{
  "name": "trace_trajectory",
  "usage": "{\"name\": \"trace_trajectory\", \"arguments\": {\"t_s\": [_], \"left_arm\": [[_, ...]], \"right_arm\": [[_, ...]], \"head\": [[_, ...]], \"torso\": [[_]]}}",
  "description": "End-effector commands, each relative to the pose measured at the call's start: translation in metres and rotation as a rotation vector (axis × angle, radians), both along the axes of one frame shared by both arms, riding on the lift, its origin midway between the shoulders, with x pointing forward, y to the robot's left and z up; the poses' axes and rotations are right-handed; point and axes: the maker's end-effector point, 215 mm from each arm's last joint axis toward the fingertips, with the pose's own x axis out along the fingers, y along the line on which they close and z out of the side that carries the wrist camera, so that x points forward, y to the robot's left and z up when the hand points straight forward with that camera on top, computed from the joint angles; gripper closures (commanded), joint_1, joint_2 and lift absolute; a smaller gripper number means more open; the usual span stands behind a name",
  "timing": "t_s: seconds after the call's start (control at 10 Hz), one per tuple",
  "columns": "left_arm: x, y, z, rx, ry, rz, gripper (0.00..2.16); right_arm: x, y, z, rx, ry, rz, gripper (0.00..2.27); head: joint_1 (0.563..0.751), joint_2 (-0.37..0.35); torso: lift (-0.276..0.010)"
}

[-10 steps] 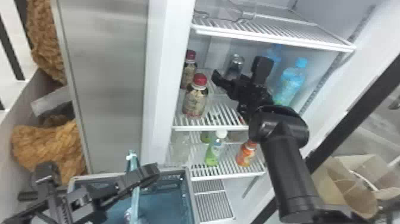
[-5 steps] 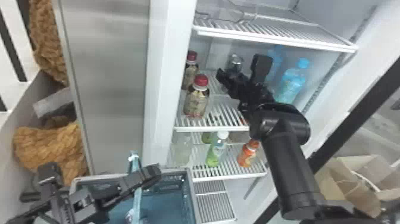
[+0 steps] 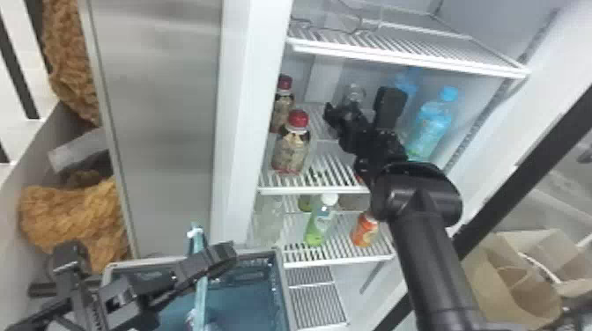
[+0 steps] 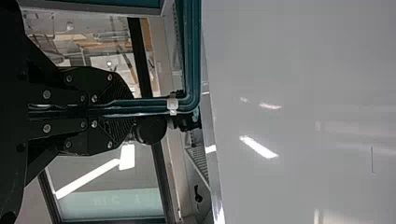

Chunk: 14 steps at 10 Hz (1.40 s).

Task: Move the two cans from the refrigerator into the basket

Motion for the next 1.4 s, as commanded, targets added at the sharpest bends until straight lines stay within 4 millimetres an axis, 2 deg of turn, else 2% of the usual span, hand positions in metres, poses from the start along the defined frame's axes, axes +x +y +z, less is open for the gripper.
{"name": "trace_trajectory", "arguments": {"t_s": [0.0,0.2,0.4,0.8,1.3], "left_arm": [[0.000,0.000,0.001,-0.005,0.000,-0.001,1.19],[0.000,0.002,-0.001,-0.004,0.003,0.005,1.19],[-0.001,0.002,-0.001,-0.004,0.003,0.003,1.19],[-0.001,0.003,-0.001,-0.007,0.004,0.005,1.19],[-0.002,0.003,0.000,-0.010,0.003,0.004,1.19]], "right_arm": [[-0.017,-0.001,0.004,-0.019,0.000,-0.001,1.27],[-0.035,-0.003,0.015,-0.036,-0.022,0.000,1.27],[-0.047,-0.003,0.016,-0.040,-0.035,0.003,1.27],[-0.083,0.012,0.029,-0.034,-0.067,0.040,1.28],[-0.144,0.028,0.031,-0.026,-0.033,0.079,1.28]], "head": [[0.646,-0.314],[0.652,-0.323],[0.654,-0.329],[0.663,-0.331],[0.689,-0.328]], "torso": [[-0.031],[-0.031],[-0.031],[-0.031],[-0.031]]}}
